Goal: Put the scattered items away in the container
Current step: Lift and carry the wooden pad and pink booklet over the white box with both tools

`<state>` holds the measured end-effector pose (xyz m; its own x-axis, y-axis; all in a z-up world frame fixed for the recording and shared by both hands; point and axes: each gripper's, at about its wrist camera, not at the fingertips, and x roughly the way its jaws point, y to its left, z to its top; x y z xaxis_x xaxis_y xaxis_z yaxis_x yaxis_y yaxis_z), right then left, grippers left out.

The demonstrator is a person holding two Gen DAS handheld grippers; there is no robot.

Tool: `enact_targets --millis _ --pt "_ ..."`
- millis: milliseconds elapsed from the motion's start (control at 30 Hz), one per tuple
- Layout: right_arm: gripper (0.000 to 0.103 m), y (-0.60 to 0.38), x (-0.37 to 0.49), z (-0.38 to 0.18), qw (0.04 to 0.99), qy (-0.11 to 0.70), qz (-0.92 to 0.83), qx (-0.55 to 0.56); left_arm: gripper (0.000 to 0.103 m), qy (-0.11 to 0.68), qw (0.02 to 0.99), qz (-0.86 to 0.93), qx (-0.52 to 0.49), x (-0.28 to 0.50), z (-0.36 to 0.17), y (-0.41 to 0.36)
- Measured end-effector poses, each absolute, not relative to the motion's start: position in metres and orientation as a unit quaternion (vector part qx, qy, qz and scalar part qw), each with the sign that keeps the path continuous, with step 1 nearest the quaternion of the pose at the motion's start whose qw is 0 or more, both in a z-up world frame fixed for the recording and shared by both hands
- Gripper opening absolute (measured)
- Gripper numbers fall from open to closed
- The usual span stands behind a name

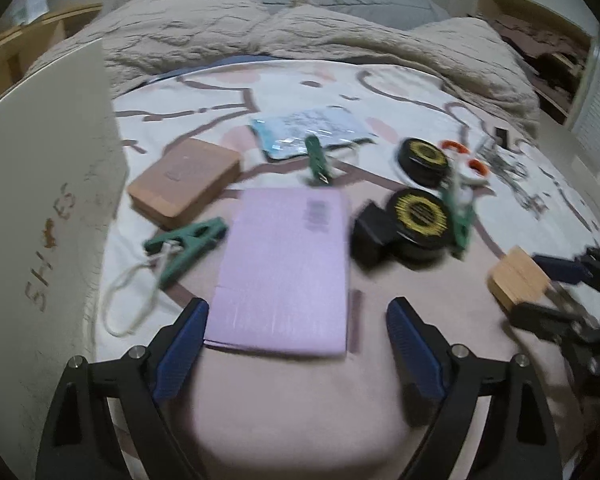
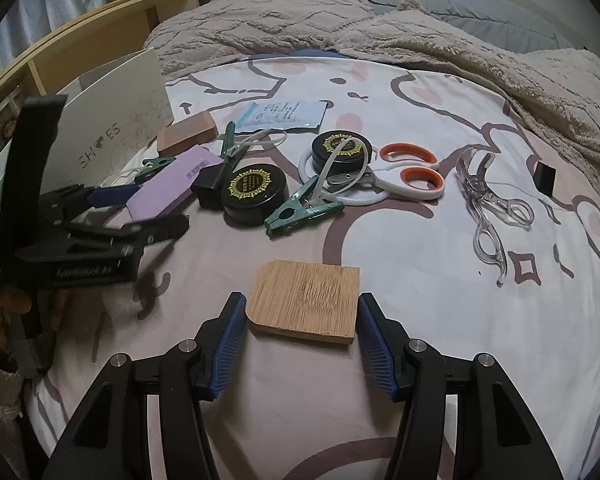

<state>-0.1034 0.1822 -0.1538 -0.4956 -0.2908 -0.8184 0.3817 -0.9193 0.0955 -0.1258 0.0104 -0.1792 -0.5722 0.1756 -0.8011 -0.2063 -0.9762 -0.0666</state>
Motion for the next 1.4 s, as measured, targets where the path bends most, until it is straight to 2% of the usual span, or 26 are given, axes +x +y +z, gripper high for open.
enact_targets --millis 133,733,833,900,1400 --pt "0.057 0.186 -0.105 -0.153 0.188 0.043 -0.862 0.47 0.09 0.015 0.115 0.883 -0.454 -0.117 -0.177 0.017" --pt "0.058 0.181 -0.106 -0.16 0.178 0.052 -0.859 0.478 0.089 -0.024 0.025 0.893 -0.449 -0.145 -0.182 0.004" --pt "0.058 0.181 -0.106 -0.16 0.177 0.053 -0.86 0.476 0.078 -0.025 0.022 0.895 -0.446 -0.145 -0.181 0.004" --pt "0.058 0.181 -0.106 -0.16 0.178 0.05 -0.86 0.475 0.066 -0.027 0.025 0.895 -0.444 -0.145 -0.18 0.003" --pt "0.057 0.187 -0.106 -0.152 0.184 0.029 -0.869 0.459 0.065 -0.042 0.021 0.906 -0.422 -0.126 -0.163 -0.005"
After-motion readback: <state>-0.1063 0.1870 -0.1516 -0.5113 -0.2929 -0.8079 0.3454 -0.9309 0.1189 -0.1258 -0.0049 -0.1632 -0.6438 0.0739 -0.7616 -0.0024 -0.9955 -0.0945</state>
